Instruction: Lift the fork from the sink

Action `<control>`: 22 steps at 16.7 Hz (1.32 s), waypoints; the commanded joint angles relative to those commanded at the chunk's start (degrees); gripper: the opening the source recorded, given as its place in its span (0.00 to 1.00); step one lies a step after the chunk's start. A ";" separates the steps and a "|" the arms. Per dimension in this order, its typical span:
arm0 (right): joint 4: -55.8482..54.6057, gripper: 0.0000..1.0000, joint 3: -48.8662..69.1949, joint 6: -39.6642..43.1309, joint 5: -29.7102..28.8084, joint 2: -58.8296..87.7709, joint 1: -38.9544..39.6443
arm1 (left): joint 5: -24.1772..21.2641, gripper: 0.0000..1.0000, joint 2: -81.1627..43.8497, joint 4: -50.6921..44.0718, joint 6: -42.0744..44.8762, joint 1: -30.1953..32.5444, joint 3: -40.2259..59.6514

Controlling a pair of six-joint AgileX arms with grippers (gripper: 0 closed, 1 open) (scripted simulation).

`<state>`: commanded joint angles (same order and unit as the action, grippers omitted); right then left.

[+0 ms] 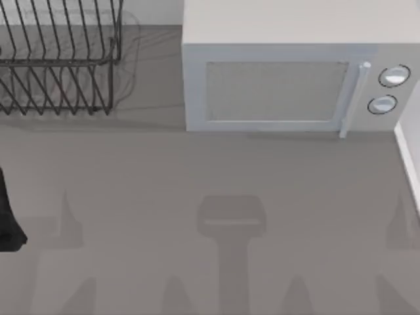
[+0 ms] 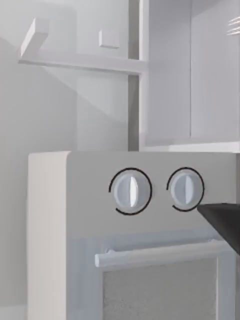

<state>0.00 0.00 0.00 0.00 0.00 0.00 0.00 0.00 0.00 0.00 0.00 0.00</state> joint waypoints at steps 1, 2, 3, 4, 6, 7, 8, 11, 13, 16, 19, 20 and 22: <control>0.00 1.00 0.00 0.00 0.00 0.00 0.00 | 0.00 1.00 0.00 0.00 0.00 0.00 0.00; 0.28 1.00 0.48 0.06 0.00 0.53 -0.07 | 0.00 1.00 0.00 0.00 0.00 0.00 0.00; 0.86 1.00 1.46 0.19 -0.01 1.62 -0.22 | 0.00 1.00 0.00 0.00 0.00 0.00 0.00; 1.73 1.00 2.94 0.38 -0.01 3.26 -0.43 | 0.00 1.00 0.00 0.00 0.00 0.00 0.00; 4.36 1.00 7.39 0.97 -0.04 8.20 -1.09 | 0.00 1.00 0.00 0.00 0.00 0.00 0.00; 6.09 1.00 10.32 1.36 -0.05 11.45 -1.53 | 0.00 1.00 0.00 0.00 0.00 0.00 0.00; 8.03 1.00 13.62 1.79 -0.06 15.12 -2.02 | 0.00 1.00 0.00 0.00 0.00 0.00 0.00; 15.04 1.00 25.50 3.37 -0.12 28.32 -3.76 | 0.00 1.00 0.00 0.00 0.00 0.00 0.00; 20.54 1.00 34.83 4.61 -0.15 38.70 -5.13 | 0.00 1.00 0.00 0.00 0.00 0.00 0.00; 29.56 1.00 50.10 6.65 -0.20 55.72 -7.36 | 0.00 1.00 0.00 0.00 0.00 0.00 0.00; 39.06 1.00 66.18 8.81 -0.25 73.69 -9.69 | 0.00 1.00 0.00 0.00 0.00 0.00 0.00; 42.24 1.00 71.56 9.54 -0.27 79.69 -10.47 | 0.00 1.00 0.00 0.00 0.00 0.00 0.00; 48.50 1.00 82.14 10.97 -0.29 91.51 -12.00 | 0.00 1.00 0.00 0.00 0.00 0.00 0.00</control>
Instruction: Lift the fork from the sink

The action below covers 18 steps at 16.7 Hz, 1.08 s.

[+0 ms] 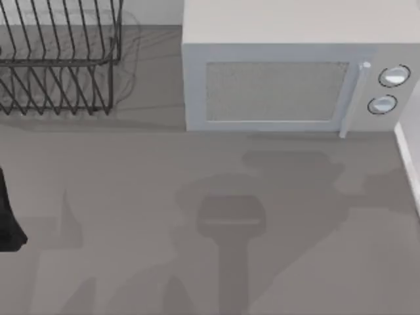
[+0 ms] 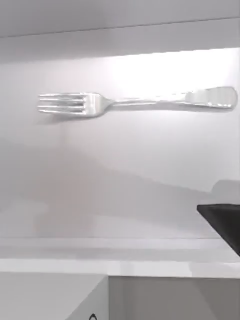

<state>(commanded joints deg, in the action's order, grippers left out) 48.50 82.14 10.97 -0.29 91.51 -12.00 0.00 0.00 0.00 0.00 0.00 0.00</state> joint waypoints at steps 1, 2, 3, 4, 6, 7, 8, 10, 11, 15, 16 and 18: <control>3.03 1.00 5.12 0.70 -0.01 5.72 -0.74 | 0.00 1.00 0.00 0.00 0.00 0.00 0.00; 5.97 1.00 10.09 1.37 -0.02 11.27 -1.45 | 0.00 1.00 0.00 0.00 0.00 0.00 0.00; 8.81 1.00 14.89 2.03 -0.03 16.63 -2.14 | 0.00 1.00 0.00 0.00 0.00 0.00 0.00; 11.52 1.00 19.48 2.66 -0.03 21.76 -2.79 | 0.00 1.00 0.00 0.00 0.00 0.00 0.00; 16.43 1.00 27.78 3.80 -0.05 31.03 -3.98 | 0.00 1.00 0.00 0.00 0.00 0.00 0.00; 18.61 1.00 31.47 4.30 -0.05 35.15 -4.50 | 0.00 1.00 0.00 0.00 0.00 0.00 0.00; 20.59 1.00 34.81 4.76 -0.05 38.88 -4.97 | 0.00 1.00 0.00 0.00 0.00 0.00 0.00; 23.84 1.00 40.30 5.52 -0.06 45.01 -5.75 | 0.00 1.00 0.00 0.00 0.00 0.00 0.00; 25.02 1.00 42.29 5.79 -0.06 47.24 -6.04 | 0.00 1.00 0.00 0.00 0.00 0.00 0.00; 26.82 1.00 45.32 6.21 -0.06 50.63 -6.47 | 0.00 1.00 0.00 0.00 0.00 0.00 0.00; 26.82 1.00 45.32 6.21 -0.06 50.63 -6.47 | 0.00 1.00 0.00 0.00 0.00 0.00 0.00; 26.82 1.00 45.32 6.21 -0.06 50.63 -6.47 | 0.00 1.00 0.00 0.00 0.00 0.00 0.00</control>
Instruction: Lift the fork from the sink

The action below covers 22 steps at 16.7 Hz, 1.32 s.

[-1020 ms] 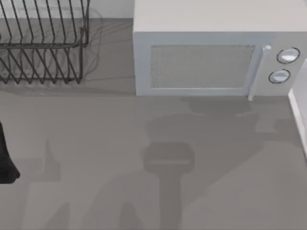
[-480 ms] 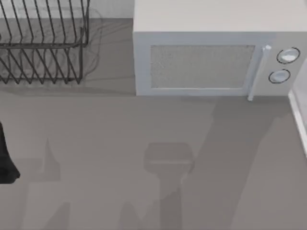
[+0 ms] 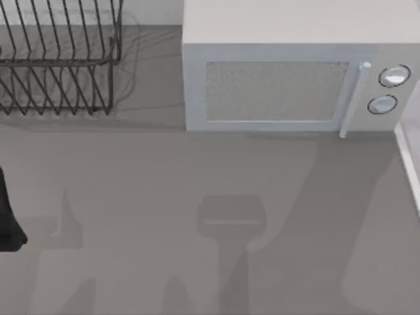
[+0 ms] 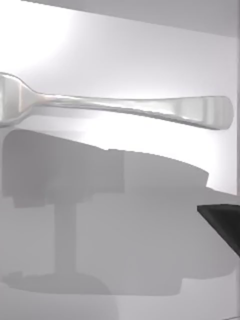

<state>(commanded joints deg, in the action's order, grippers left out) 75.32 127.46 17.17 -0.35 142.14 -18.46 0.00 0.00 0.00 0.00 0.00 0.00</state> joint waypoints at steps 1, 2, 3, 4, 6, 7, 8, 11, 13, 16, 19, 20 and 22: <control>-0.11 1.00 -0.15 -0.05 -0.01 -0.02 0.33 | 0.00 1.00 0.00 0.00 0.00 0.00 0.00; -0.26 1.00 -0.25 -0.05 -0.01 0.05 0.33 | 0.00 1.00 0.00 0.00 0.00 0.00 0.00; -1.02 1.00 -0.76 -0.06 -0.01 0.37 0.32 | 0.00 1.00 0.00 0.00 0.00 0.00 0.00; -2.35 1.00 -1.60 -0.07 -0.02 0.92 0.31 | 0.00 1.00 0.00 0.00 0.00 0.00 0.00; -6.47 1.00 -4.05 -0.09 -0.04 2.57 0.28 | 0.00 1.00 0.00 0.00 0.00 0.00 0.00; -9.10 1.00 -5.52 -0.10 -0.06 3.60 0.25 | 0.00 1.00 0.00 0.00 0.00 0.00 0.00; -11.95 1.00 -7.08 -0.11 -0.07 4.71 0.23 | 0.00 1.00 0.00 0.00 0.00 0.00 0.00; -20.33 1.00 -11.66 -0.15 -0.11 8.03 0.14 | 0.00 1.00 0.00 0.00 0.00 0.00 0.00; -23.96 1.00 -13.89 -0.16 -0.13 9.75 0.09 | 0.00 1.00 0.00 0.00 0.00 0.00 0.00; -25.17 1.00 -14.74 -0.16 -0.14 10.42 0.07 | 0.00 1.00 0.00 0.00 0.00 0.00 0.00; -25.17 0.92 -14.74 -0.16 -0.14 10.42 0.07 | 0.00 1.00 0.00 0.00 0.00 0.00 0.00; -25.17 0.85 -14.74 -0.16 -0.14 10.42 0.07 | 0.00 1.00 0.00 0.00 0.00 0.00 0.00; -25.17 0.70 -14.74 -0.16 -0.14 10.42 0.07 | 0.00 1.00 0.00 0.00 0.00 0.00 0.00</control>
<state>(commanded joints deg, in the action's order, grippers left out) 50.15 112.71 17.02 -0.49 152.56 -18.40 0.00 0.00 0.00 0.00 0.00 0.00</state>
